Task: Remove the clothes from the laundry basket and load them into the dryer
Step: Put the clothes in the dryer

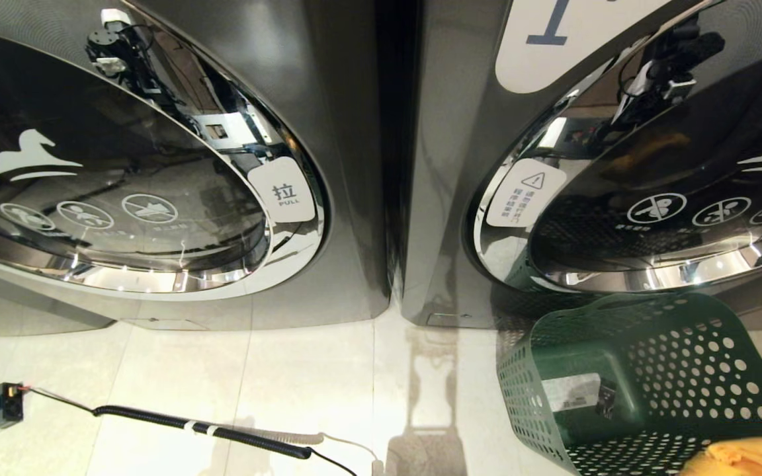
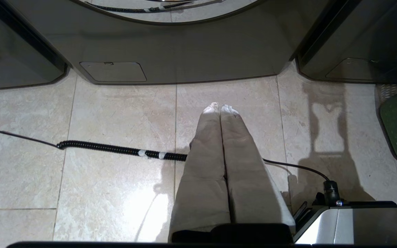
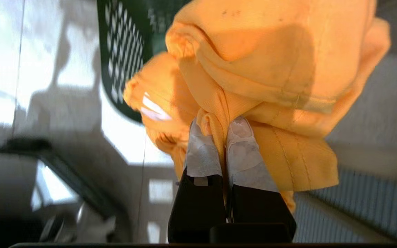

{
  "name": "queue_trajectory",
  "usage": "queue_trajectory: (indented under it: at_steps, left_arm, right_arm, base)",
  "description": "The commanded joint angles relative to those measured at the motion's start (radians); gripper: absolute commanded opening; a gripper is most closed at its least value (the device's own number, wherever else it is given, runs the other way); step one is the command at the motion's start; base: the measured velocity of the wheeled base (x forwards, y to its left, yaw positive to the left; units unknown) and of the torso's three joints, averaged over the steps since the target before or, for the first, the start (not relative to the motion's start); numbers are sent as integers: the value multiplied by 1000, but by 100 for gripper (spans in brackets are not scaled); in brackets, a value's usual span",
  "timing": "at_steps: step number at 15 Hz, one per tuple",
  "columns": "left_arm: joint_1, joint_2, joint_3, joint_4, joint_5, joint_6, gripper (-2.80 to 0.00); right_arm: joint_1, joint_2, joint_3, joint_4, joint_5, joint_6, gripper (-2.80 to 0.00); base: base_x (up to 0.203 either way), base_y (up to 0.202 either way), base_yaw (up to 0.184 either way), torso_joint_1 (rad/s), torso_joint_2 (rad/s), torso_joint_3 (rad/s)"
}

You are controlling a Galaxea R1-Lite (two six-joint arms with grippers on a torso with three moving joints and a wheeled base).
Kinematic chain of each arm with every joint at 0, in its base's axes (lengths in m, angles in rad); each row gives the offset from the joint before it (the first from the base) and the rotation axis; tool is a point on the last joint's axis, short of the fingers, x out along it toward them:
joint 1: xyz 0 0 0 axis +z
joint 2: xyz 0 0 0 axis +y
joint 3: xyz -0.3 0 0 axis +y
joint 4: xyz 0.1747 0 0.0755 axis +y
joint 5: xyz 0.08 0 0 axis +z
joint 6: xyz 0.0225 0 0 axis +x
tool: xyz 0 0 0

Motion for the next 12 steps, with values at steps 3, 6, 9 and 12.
queue_trajectory:
  at_steps: [3, 6, 9, 12]
  left_arm:
    - [1, 0, 2, 0, 1, -6, -280]
    - [1, 0, 2, -1, 5, -12, -280]
    - [1, 0, 2, -1, 5, -12, -280]
    - [2, 0, 1, -1, 4, -9, -280]
  right_arm:
    - [4, -51, 11, 4, -4, -23, -280]
    - [4, -49, 6, 22, -2, -2, -280]
    - [3, -48, 0, 48, -39, 57, -280]
    - [3, -48, 0, 48, -41, 59, -280]
  base:
    - [0, 0, 0, 0, 0, 0]
    - [0, 0, 0, 0, 0, 0]
    - [0, 0, 0, 0, 0, 0]
    - [0, 0, 0, 0, 0, 0]
